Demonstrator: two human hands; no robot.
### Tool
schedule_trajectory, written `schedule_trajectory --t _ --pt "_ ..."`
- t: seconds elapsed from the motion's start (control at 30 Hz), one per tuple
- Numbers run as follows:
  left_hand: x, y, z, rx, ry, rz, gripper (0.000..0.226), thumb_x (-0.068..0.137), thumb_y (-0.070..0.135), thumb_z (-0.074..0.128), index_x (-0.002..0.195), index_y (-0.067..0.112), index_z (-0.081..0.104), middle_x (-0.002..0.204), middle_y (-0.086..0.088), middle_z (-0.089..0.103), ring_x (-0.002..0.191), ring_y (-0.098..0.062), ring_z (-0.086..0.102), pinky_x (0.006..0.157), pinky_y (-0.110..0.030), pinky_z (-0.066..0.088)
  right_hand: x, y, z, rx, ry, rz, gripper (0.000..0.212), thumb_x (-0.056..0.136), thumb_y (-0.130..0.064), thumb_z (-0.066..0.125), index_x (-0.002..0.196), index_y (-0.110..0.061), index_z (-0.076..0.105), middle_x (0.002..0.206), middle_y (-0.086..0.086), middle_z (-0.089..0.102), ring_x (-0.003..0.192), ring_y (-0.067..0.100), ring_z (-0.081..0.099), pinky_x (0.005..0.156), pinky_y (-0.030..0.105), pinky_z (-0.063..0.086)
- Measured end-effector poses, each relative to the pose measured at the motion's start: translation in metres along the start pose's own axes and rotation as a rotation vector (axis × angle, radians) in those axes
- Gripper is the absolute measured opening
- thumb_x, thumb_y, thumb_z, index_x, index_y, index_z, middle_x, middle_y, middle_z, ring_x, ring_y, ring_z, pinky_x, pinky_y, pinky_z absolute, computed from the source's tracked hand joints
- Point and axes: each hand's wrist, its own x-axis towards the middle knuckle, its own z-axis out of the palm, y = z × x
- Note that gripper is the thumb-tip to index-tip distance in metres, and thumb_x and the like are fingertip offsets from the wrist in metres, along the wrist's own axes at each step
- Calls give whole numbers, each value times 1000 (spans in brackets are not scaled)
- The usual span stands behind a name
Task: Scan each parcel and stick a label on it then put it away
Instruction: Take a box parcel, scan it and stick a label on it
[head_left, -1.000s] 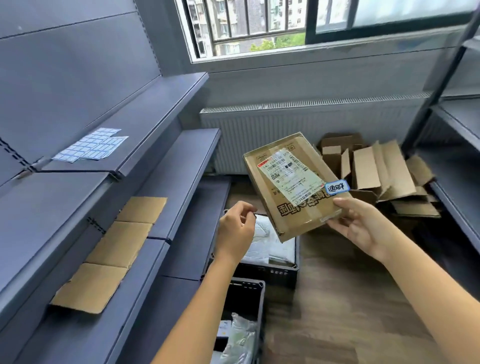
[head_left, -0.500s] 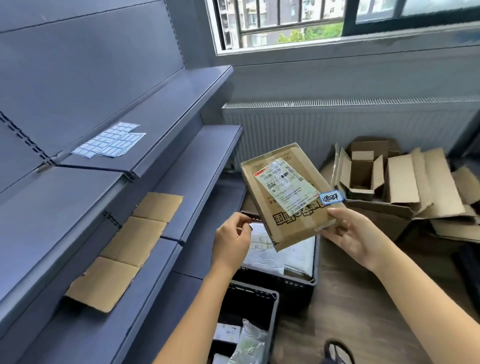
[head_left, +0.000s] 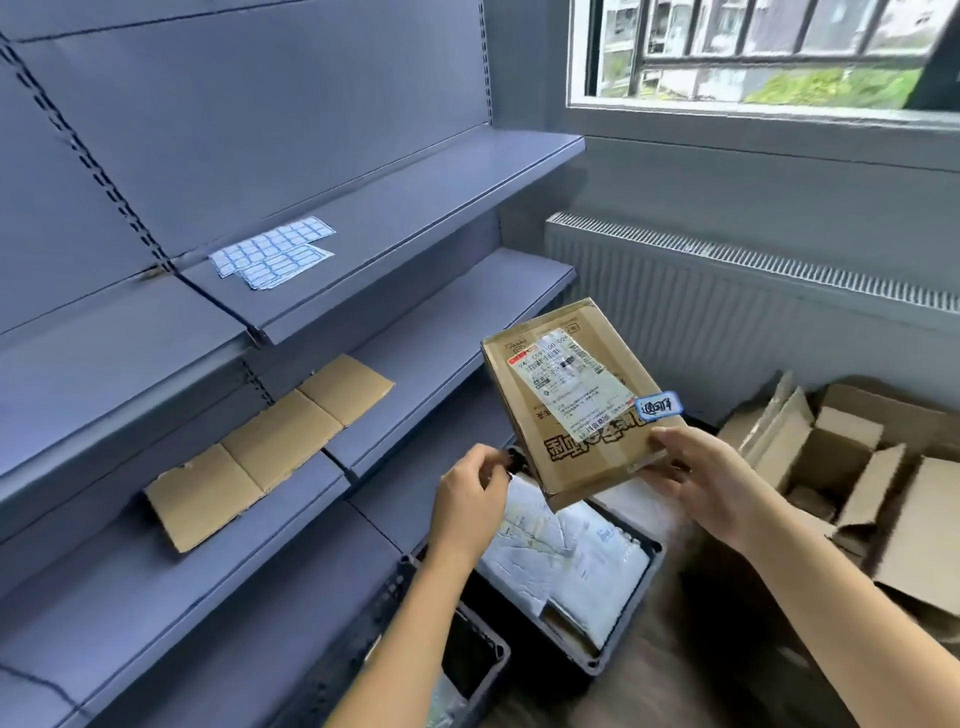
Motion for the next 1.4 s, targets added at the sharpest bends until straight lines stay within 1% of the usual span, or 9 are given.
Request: schedule_trajectory --t 0.33,0.43,0.5,0.57,0.73,0.87,0.97,1.17,1.4 --pt "32 -6 23 -71 -42 -156 21 93 40 51 95 20 59 87 10 62 84 -9 58 71 -20 44 51 -7 -8 -35 -29 122 13 93 -7 48 94 -8 61 94 11 66 85 19 62 60 19 57" --pt "47 -12 33 -237 -209 -295 45 86 60 50 111 24 54 108 9 61 97 -14 64 83 -29 51 67 -8 -6 -32 -7 125 11 92 -6 50 96 -6 61 97 13 67 89 21 63 61 20 57" --pt "61 -15 41 -506 -350 -451 80 72 73 58 131 21 42 128 5 57 107 -17 63 82 -32 56 80 -8 -4 -31 -16 118 12 91 -7 52 99 -6 61 101 14 68 91 21 63 61 21 57" --pt "76 -18 49 -714 -375 -513 98 64 69 71 142 25 32 137 0 53 118 -23 58 81 -36 57 93 -9 0 -30 -38 115 11 90 -7 53 98 -6 61 100 13 69 87 19 66 61 20 56" --pt "101 -18 63 -877 -265 -505 45 85 23 67 126 21 49 110 -2 70 96 -20 68 71 -35 56 121 -5 6 -19 -65 174 10 91 -6 53 98 -7 60 92 8 72 81 17 69 61 21 56" --pt "123 -40 74 -915 -205 -567 44 87 16 64 128 20 48 108 -2 70 94 -21 68 71 -35 56 154 6 3 -127 -72 212 25 89 -18 59 113 -9 58 103 3 71 87 10 69 67 20 53" --pt "140 -75 98 -899 -125 -652 48 88 17 65 132 18 45 116 -5 67 103 -23 65 80 -39 55 186 31 -10 -222 38 259 18 89 -22 61 101 -10 57 93 2 60 86 12 59 80 28 47" --pt "146 -170 182 -891 -40 -906 42 88 12 63 128 17 49 120 -9 64 99 -20 63 83 -38 52 240 118 -66 -323 271 335 23 87 -4 61 76 -14 44 72 7 46 61 13 49 59 25 39" --pt "143 -266 287 -937 40 -1112 36 91 6 59 121 22 51 114 -6 65 95 -18 63 87 -41 51 305 219 -102 -444 120 482 32 86 7 56 66 -13 40 55 0 43 48 8 41 49 20 33"
